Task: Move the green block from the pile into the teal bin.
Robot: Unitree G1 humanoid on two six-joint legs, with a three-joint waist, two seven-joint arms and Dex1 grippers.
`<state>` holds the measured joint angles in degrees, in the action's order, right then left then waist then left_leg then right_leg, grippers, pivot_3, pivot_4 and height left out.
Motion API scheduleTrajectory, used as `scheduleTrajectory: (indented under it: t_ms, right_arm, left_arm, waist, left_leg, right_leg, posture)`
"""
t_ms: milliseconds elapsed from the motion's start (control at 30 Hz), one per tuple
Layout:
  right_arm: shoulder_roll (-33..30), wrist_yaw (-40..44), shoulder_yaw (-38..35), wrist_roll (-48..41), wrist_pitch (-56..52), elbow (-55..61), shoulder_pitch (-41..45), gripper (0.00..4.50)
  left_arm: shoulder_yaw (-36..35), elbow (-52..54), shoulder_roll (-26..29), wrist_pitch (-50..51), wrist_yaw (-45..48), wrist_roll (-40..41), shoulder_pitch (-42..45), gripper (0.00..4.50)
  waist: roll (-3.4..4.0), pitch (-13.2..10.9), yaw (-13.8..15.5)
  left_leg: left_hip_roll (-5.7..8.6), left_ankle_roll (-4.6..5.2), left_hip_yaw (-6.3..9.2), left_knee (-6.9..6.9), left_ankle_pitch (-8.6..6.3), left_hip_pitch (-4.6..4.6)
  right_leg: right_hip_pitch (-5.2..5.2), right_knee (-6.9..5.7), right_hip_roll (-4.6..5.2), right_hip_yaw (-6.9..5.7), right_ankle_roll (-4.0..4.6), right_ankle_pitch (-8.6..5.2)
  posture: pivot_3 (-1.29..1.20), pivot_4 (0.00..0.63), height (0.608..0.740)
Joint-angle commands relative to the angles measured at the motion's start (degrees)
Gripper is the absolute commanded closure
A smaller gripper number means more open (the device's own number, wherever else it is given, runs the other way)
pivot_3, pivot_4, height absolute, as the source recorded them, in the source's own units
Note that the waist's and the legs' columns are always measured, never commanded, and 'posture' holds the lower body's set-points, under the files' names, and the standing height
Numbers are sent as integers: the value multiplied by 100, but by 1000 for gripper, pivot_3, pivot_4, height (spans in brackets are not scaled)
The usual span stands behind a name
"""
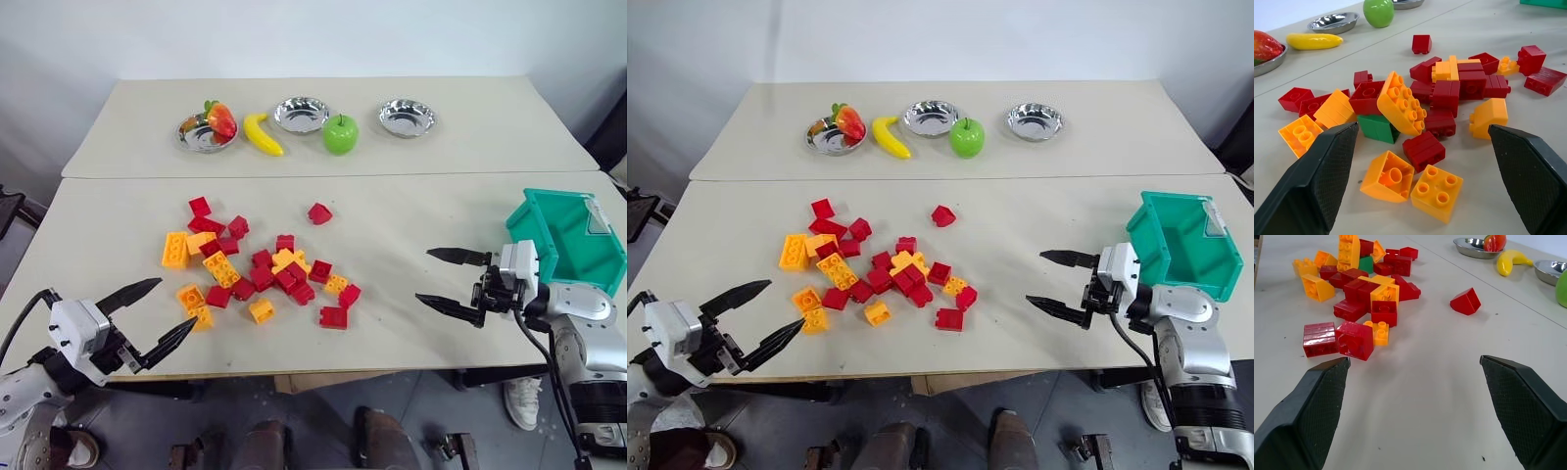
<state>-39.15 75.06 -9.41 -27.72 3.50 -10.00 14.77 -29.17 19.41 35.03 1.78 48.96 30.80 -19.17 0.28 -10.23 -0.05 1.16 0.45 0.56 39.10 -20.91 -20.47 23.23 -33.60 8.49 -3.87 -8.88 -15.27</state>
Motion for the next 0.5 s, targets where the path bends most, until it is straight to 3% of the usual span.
scheduleTrajectory:
  t_ms: [33, 167, 500]
  right_arm:
    - [13, -13, -102, -26, 122, -24, 64, 36]
    - [32, -36, -116, -39, 158, -88, 93, 36]
    - [769, -736, 45, -440, -356, 879, 433, 36]
  left_arm:
    - [-57, 0, 23, -100, 22, -18, 30, 0]
    - [-386, -22, -216, 123, -346, 522, 270, 0]
    - [-1481, -1176, -1040, -312, -1256, 413, -156, 0]
  waist:
    - [0, 0, 0]
    - [0, 0, 4]
    - [0, 0, -11]
  left_leg:
    - [0, 0, 0, 0, 0, 0]
    - [-1, 0, 0, 2, 0, 0]
    - [-7, -5, -20, 2, -3, 12]
  right_leg:
    - [0, -1, 0, 0, 0, 0]
    - [0, -3, 1, 0, 0, 0]
    - [2, -11, -5, 1, 0, 0]
  posture:
    - [0, 150, 740]
    - [0, 150, 740]
    - [0, 150, 740]
